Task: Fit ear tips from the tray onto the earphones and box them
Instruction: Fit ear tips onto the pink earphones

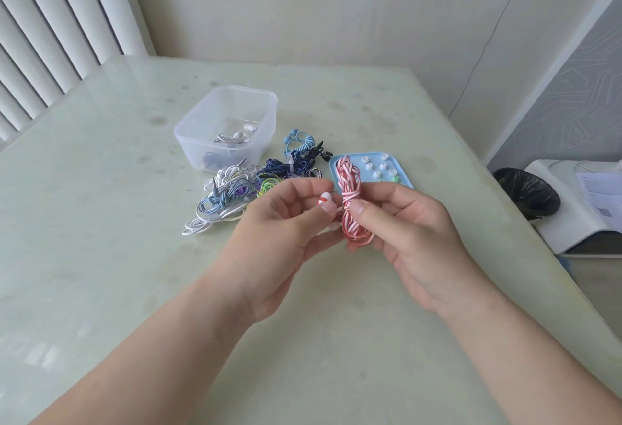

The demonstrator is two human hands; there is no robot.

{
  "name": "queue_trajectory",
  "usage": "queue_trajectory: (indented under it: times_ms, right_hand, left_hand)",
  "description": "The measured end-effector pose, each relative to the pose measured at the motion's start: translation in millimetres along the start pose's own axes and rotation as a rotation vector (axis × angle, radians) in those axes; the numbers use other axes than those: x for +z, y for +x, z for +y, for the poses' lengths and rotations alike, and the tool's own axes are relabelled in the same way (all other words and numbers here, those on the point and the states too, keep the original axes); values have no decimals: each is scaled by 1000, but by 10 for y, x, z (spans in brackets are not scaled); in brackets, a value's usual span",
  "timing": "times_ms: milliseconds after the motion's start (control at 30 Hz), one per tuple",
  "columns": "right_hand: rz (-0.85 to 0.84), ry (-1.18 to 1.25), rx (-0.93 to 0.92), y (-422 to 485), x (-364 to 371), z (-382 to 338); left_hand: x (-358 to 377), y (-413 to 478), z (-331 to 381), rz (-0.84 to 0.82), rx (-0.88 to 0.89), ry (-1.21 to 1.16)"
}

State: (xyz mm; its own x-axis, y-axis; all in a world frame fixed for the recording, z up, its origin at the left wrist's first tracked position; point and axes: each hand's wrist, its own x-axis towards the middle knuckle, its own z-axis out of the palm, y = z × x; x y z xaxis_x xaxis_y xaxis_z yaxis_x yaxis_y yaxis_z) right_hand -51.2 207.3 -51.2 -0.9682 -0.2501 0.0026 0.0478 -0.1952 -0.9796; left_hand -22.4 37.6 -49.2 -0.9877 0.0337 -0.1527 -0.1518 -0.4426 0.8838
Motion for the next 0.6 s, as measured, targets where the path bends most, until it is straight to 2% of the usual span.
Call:
queue_trajectory:
  times_ms: [133,200,267,367,500,600]
  right_hand:
    - [80,21,30,-5,75,-29]
    - [108,60,75,11,129,-58]
    - [99,85,132,58,203,-122]
    - [68,111,170,186,356,-282]
    - [7,-106,146,431,611,-421]
    - [29,-228,100,645,790,-450]
  left_hand:
    - [44,-47,19,-50,38,121]
    - [77,-89,35,-57,119,293]
    - [106,-116,79,3,220,459]
    - [79,-112,250,98,303,504]
    - [-103,19,558,215,356,597]
    - [-376,290,854,334,377,787]
